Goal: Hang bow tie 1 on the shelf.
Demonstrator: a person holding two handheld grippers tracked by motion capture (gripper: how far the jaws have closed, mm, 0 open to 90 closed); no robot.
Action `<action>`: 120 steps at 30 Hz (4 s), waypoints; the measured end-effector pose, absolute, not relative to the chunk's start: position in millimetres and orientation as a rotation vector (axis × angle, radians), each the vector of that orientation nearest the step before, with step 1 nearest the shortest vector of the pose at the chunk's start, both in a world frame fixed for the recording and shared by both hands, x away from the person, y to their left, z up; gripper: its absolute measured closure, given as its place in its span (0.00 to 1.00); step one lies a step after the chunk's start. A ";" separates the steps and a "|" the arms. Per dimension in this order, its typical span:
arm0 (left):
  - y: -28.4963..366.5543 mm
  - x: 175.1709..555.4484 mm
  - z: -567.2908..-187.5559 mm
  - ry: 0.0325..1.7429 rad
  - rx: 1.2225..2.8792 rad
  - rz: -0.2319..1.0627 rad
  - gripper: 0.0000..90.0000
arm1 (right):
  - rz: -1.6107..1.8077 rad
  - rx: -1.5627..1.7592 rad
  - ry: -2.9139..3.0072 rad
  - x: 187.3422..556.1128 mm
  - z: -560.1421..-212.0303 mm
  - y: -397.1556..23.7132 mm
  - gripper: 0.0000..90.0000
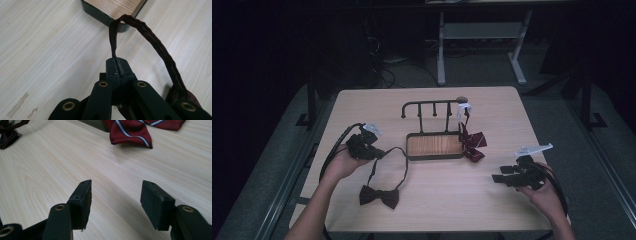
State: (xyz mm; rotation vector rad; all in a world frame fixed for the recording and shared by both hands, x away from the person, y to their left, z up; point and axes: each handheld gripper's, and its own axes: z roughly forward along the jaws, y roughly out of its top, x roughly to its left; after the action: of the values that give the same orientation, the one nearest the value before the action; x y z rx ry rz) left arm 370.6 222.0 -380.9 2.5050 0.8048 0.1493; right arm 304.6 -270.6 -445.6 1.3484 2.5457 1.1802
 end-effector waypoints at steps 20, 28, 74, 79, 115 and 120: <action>217.6 359.1 -358.4 0.731 2.536 0.155 0.99 | 1.182 1.360 2.535 304.4 -449.2 -275.0 0.46; 215.7 355.8 -351.9 0.716 2.536 0.159 0.99 | 1.182 1.360 2.535 304.0 -448.4 -275.8 0.46; 204.7 336.6 -293.2 0.578 2.523 0.234 0.99 | 1.184 1.346 2.537 303.9 -449.1 -275.5 0.46; 203.0 336.2 -288.1 0.574 2.522 0.243 0.99 | 1.185 1.343 2.536 303.9 -449.0 -275.4 0.46; 194.1 356.5 -255.5 0.574 2.509 0.296 0.99 | 1.182 1.350 2.536 303.8 -449.0 -276.9 0.46; 193.6 360.3 -253.0 0.580 2.510 0.297 0.99 | 1.183 1.357 2.536 303.4 -448.5 -276.7 0.46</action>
State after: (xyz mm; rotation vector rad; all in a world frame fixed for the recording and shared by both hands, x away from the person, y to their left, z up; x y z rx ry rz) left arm 360.3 193.6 -253.0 2.5102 0.5801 0.2969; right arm 303.4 -276.7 -448.5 1.3573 2.5363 1.1831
